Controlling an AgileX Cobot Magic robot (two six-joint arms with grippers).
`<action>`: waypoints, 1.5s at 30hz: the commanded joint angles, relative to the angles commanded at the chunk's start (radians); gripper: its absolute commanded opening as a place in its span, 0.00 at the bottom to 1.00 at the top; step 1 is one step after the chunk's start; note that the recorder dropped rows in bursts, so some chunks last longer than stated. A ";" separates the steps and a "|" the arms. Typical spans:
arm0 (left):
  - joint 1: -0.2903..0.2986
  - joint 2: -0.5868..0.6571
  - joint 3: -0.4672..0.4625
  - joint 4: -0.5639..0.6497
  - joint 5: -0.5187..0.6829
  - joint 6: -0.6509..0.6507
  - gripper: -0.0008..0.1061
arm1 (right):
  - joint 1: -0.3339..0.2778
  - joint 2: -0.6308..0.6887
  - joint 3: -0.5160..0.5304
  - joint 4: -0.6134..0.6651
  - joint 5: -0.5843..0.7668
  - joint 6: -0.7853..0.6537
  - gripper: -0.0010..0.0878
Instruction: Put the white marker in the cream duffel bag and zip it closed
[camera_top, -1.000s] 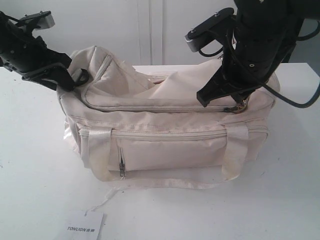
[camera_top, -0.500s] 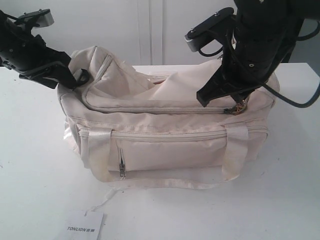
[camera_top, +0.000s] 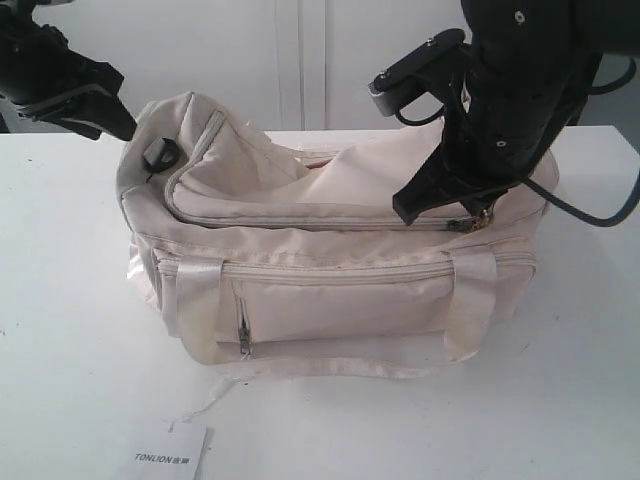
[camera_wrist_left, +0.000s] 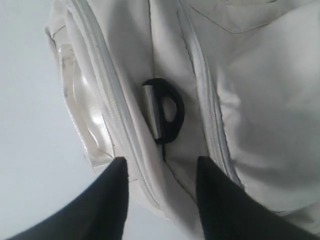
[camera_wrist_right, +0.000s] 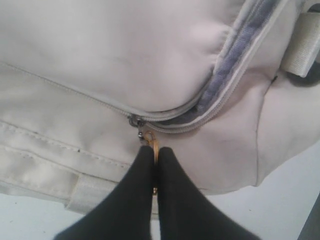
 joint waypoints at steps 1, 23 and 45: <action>0.000 -0.010 0.000 0.000 0.009 0.000 0.23 | 0.000 0.000 0.000 0.014 -0.002 0.000 0.01; -0.070 -0.135 0.104 0.001 -0.006 0.241 0.01 | 0.000 0.000 0.000 0.018 0.000 0.000 0.01; -0.369 -0.480 0.653 0.000 -0.599 0.691 0.01 | 0.000 0.000 0.000 0.018 -0.002 0.000 0.01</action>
